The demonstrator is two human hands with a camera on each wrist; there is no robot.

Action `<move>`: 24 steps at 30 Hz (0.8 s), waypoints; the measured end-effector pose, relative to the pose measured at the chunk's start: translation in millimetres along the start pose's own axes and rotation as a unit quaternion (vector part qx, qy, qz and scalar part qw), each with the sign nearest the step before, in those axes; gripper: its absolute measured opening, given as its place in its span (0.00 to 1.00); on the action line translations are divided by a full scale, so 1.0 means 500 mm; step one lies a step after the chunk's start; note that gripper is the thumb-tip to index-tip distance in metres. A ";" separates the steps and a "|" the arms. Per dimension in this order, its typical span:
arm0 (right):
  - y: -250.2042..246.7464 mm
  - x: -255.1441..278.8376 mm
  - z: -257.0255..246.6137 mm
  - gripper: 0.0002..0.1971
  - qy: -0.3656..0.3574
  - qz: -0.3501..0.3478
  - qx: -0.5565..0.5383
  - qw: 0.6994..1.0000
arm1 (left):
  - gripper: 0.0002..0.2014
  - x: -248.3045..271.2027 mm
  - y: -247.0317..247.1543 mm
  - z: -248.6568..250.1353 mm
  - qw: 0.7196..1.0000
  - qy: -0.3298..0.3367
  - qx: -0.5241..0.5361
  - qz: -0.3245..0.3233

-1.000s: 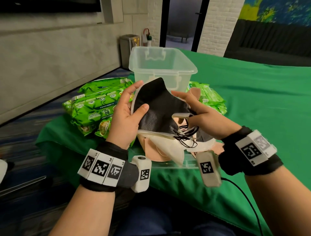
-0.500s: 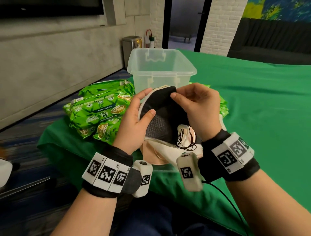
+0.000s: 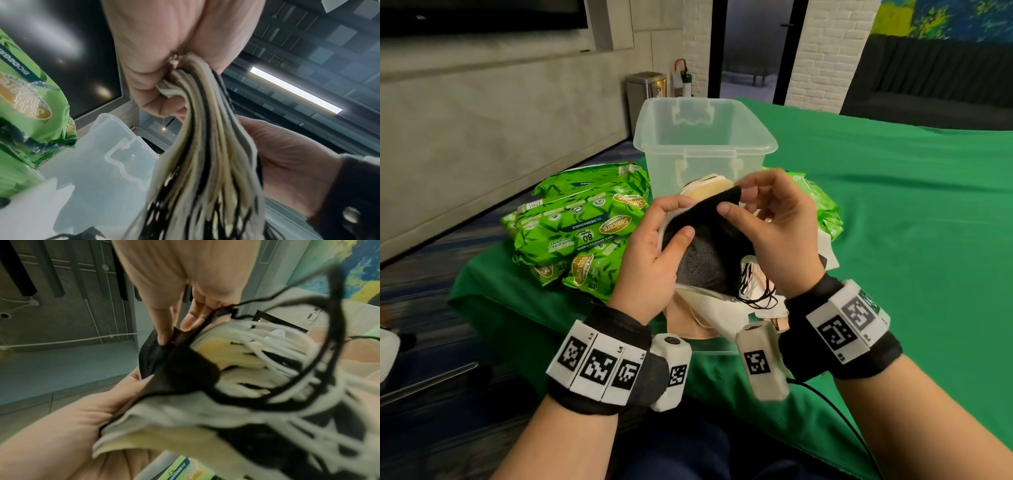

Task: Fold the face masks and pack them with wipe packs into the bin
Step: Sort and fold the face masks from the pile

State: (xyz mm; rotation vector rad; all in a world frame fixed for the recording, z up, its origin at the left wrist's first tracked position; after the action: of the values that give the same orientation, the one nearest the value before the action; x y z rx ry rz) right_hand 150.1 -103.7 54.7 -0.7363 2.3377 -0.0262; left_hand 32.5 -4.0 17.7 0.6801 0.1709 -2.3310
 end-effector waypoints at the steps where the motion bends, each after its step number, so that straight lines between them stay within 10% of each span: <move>1: 0.008 -0.001 -0.008 0.15 -0.014 -0.019 0.006 1.000 | 0.15 0.000 0.000 0.000 1.000 0.000 0.000 0.000; 24: 0.048 -0.021 0.039 0.16 0.049 -0.084 0.092 0.991 | 0.16 -0.005 0.006 -0.012 0.997 -0.024 0.064 0.028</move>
State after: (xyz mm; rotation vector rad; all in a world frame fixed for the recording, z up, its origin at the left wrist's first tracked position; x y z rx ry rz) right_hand 156.5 -74.9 41.1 -0.8523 2.3201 -0.3552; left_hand 38.6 -2.9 14.1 0.6820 -0.0203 -2.3166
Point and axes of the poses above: each hand's wrist, its own x-axis away from the middle knuckle, its own y-axis out of the palm, z = x × y, the point moved 10 cm from there along -x, towards the middle knuckle, and after that the axes turned 8 degrees about x, right-handed, at the moved point
